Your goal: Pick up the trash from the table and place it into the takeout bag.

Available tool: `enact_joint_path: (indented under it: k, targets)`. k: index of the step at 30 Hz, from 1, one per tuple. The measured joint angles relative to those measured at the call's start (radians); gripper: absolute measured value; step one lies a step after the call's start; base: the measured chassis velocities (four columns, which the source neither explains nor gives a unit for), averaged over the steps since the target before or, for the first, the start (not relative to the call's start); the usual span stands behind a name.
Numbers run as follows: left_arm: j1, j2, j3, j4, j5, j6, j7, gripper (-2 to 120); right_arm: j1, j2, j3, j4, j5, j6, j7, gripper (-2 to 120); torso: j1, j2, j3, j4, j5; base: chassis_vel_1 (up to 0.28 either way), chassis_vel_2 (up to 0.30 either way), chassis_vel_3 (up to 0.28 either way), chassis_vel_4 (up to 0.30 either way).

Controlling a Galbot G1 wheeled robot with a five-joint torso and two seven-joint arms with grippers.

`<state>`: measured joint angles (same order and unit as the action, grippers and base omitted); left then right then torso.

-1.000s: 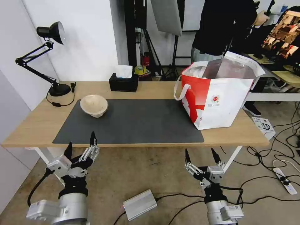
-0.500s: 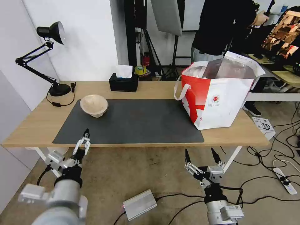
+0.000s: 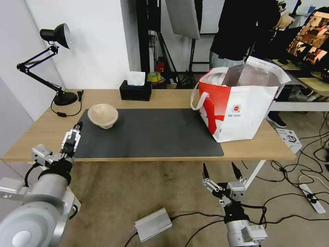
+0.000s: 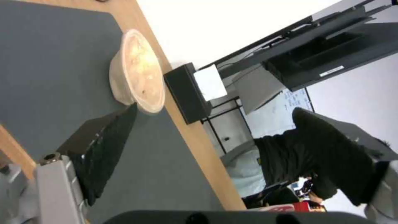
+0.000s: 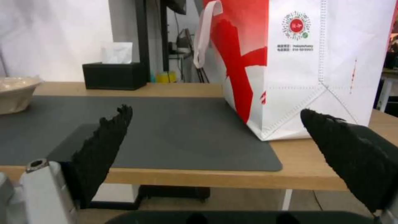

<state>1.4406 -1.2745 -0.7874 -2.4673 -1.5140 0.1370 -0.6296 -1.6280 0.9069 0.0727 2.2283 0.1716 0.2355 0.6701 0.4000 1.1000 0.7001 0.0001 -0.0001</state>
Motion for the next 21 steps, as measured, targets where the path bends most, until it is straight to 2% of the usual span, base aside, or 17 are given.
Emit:
enact_joint_path:
  k: [9, 21]
  targets:
    - [-0.082, 0.047, 0.014, 0.075, -0.050, 0.004, -0.036, 100, 0.000, 0.000, 0.000, 0.000, 0.000, 0.000, 0.000, 100, 0.000, 0.000, 0.000, -0.0001, -0.0001, 0.000, 0.000, 0.000, 0.000]
    - [-0.253, 0.114, 0.101, 0.227, -0.085, 0.011, -0.083, 100, 0.000, 0.000, 0.000, 0.000, 0.000, 0.000, 0.000, 100, 0.000, 0.000, 0.000, 0.0000, 0.0001, 0.000, 0.000, 0.000, 0.000]
